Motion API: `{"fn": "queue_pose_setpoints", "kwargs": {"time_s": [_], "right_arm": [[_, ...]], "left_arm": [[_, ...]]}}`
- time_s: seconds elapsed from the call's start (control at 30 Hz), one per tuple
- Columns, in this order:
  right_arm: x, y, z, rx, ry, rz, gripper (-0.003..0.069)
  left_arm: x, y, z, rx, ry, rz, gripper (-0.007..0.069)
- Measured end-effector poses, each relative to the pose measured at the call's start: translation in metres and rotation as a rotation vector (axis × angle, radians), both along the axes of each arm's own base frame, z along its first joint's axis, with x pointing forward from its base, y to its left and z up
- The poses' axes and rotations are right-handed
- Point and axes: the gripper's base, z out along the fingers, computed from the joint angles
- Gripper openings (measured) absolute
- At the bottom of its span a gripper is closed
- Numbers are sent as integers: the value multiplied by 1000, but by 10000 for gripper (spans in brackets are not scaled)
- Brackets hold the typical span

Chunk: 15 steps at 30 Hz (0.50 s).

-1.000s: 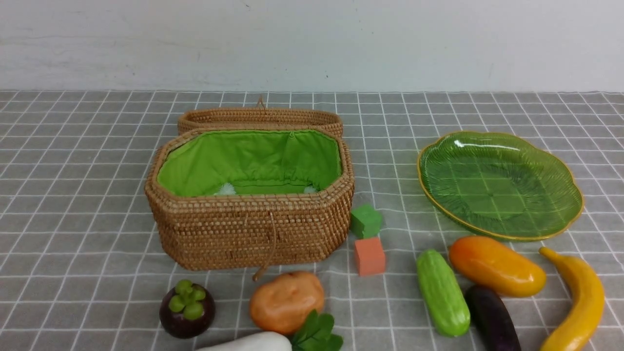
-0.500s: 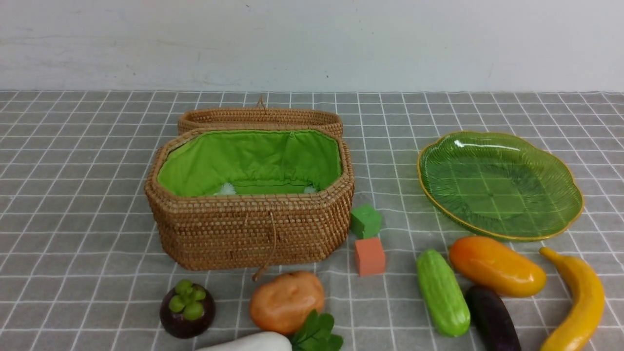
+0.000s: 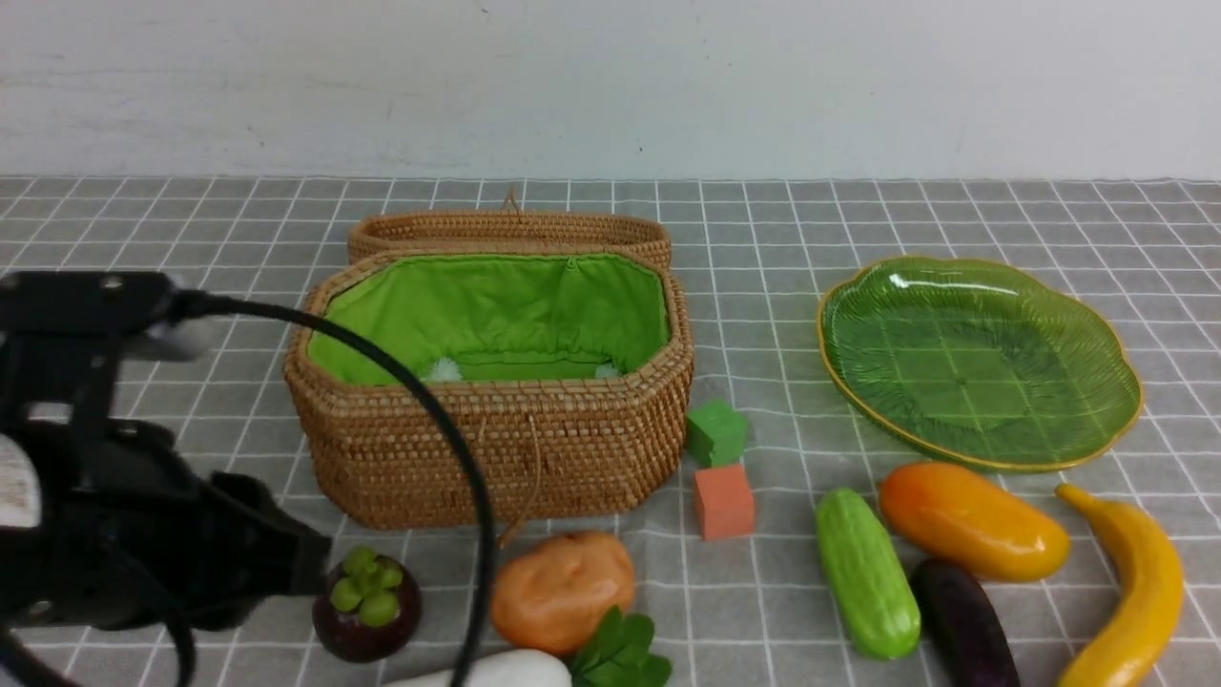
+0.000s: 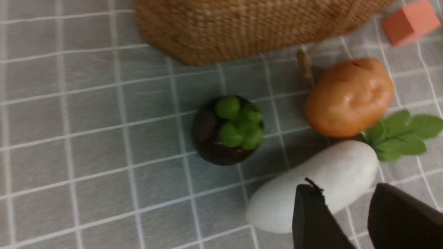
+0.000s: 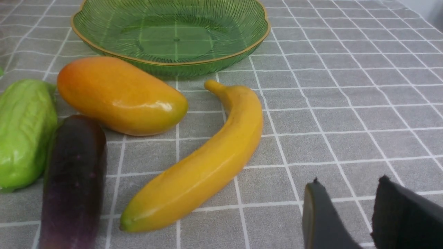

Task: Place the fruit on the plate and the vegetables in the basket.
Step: Take a daikon with your left arm and place it on the basket on the left.

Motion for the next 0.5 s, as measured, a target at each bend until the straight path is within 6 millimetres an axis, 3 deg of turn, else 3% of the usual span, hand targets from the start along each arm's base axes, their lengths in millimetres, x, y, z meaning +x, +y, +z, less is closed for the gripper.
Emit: {"fn": "queue_pose_setpoints", "kwargs": {"time_s": [0.07, 0.23, 0.4, 0.5], "right_arm": [[0, 0, 0, 0, 0, 0, 240], [0, 0, 0, 0, 0, 0, 240], [0, 0, 0, 0, 0, 0, 240], [0, 0, 0, 0, 0, 0, 240]], "left_arm": [[6, -24, 0, 42, 24, -116, 251], [12, -58, -12, 182, 79, -297, 323], [22, -95, -52, 420, 90, -487, 554], [27, -103, -68, 476, 110, -519, 628]]}}
